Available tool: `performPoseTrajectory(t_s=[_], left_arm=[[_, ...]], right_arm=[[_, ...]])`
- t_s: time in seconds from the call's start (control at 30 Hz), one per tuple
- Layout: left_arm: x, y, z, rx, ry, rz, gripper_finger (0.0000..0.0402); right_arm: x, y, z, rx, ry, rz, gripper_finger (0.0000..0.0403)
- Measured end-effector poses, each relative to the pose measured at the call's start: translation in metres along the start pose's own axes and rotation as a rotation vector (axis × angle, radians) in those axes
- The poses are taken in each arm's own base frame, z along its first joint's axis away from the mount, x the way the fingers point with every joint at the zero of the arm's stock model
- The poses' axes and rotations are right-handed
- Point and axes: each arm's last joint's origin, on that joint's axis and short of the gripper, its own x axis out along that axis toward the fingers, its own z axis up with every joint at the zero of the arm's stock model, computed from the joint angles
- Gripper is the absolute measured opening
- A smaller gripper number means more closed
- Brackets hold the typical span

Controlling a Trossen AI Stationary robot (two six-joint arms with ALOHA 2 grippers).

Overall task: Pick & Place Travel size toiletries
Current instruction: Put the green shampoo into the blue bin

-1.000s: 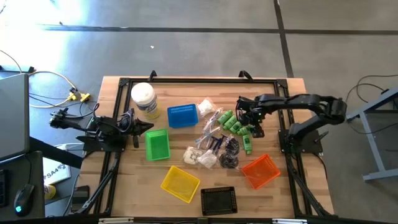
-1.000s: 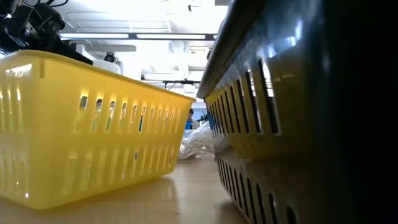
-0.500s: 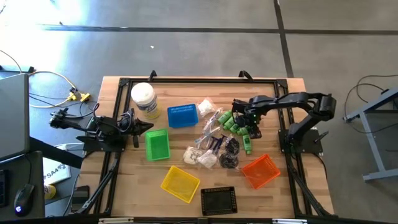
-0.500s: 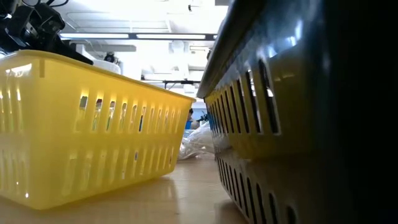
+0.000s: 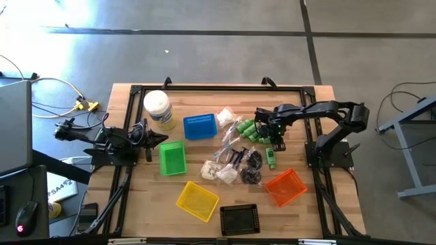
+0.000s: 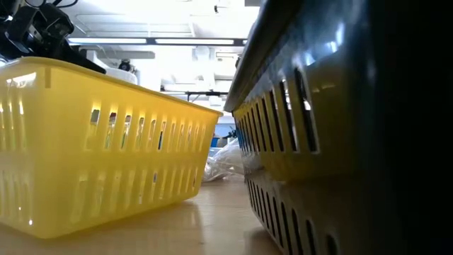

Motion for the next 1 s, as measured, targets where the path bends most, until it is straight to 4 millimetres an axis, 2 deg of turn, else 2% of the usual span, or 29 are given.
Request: performPoseTrajectory(t_s=[0.1, 0.33, 0.5, 0.7, 1.0], left_arm=[[0.0, 0.0, 0.0, 0.0, 0.001, -0.001, 0.0], [0.0, 0.0, 0.0, 0.0, 0.0, -0.001, 0.0], [0.0, 0.0, 0.0, 0.0, 0.0, -0.001, 0.0], [0.0, 0.0, 0.0, -0.001, -0.001, -0.001, 0.0], [0.0, 0.0, 0.0, -0.001, -0.001, -0.001, 0.0]], right_arm=[[-0.009, 0.004, -0.005, 0.008, -0.024, 0.006, 0.0177], [-0.033, 0.011, -0.011, 0.025, -0.131, -0.018, 0.0153], [-0.055, 0.016, -0.011, 0.05, -0.336, 0.03, 0.0163], [-0.09, 0.025, -0.012, -0.013, -0.656, 0.117, 0.0156], [-0.124, 0.036, -0.026, -0.049, -0.889, 0.099, 0.0159]])
